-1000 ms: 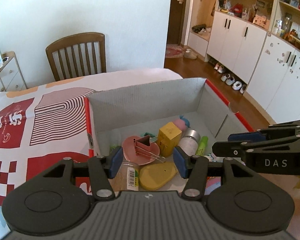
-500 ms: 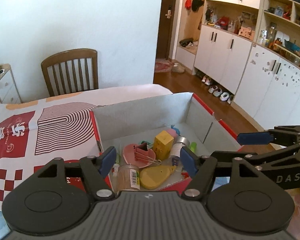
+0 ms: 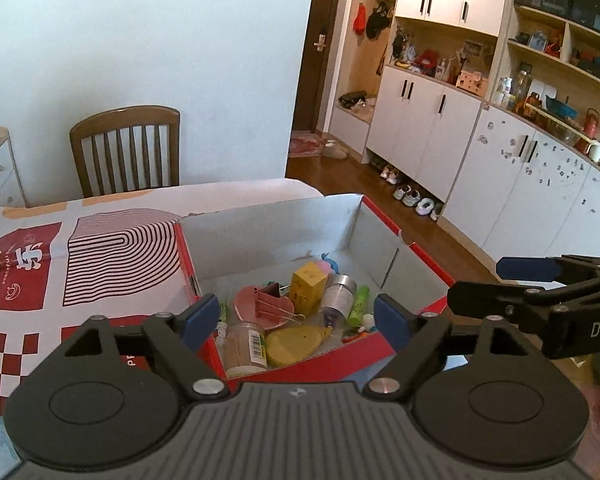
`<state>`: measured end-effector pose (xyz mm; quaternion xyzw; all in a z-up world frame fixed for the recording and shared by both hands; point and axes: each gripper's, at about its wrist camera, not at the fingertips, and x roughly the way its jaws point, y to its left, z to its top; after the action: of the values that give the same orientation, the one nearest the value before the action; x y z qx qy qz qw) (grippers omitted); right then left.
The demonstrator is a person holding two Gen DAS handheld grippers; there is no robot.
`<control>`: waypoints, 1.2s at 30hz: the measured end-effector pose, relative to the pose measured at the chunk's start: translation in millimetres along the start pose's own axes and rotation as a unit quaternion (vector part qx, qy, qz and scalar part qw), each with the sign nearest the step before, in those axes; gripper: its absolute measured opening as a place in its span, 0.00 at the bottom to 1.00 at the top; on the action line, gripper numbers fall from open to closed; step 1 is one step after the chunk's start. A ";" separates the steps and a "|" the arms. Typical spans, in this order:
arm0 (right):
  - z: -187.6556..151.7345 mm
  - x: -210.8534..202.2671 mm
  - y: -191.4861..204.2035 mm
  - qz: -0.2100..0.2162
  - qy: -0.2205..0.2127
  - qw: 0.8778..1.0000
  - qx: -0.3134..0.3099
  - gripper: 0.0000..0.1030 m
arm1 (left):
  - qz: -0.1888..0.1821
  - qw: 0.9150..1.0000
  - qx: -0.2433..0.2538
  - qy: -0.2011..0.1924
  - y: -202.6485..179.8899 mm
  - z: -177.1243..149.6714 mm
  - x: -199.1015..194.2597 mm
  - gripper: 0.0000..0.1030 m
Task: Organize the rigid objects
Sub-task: 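Withdraw both tools up and away from the shoebox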
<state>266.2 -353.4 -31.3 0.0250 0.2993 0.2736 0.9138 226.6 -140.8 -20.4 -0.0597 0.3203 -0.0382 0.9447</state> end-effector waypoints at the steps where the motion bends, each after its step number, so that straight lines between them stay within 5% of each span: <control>1: -0.8 -0.9 1.4 -0.002 -0.003 1.000 0.000 1.00 | -0.001 1.000 0.000 -0.002 0.5 -0.1 -1.5 0.86; 6: -5.8 -10.3 7.7 -0.012 -0.018 1.000 0.001 1.00 | -0.011 1.000 0.008 -0.015 1.8 -1.3 -9.1 0.98; 36: -30.2 -36.2 44.0 -0.048 -0.044 0.998 0.022 1.00 | -0.029 0.998 0.040 -0.037 13.2 -11.4 -42.6 0.98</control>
<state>203.7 -338.2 -27.6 0.0428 0.2660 0.2213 0.9372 186.4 -124.0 -5.5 -0.0330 0.2815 -0.0764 0.9559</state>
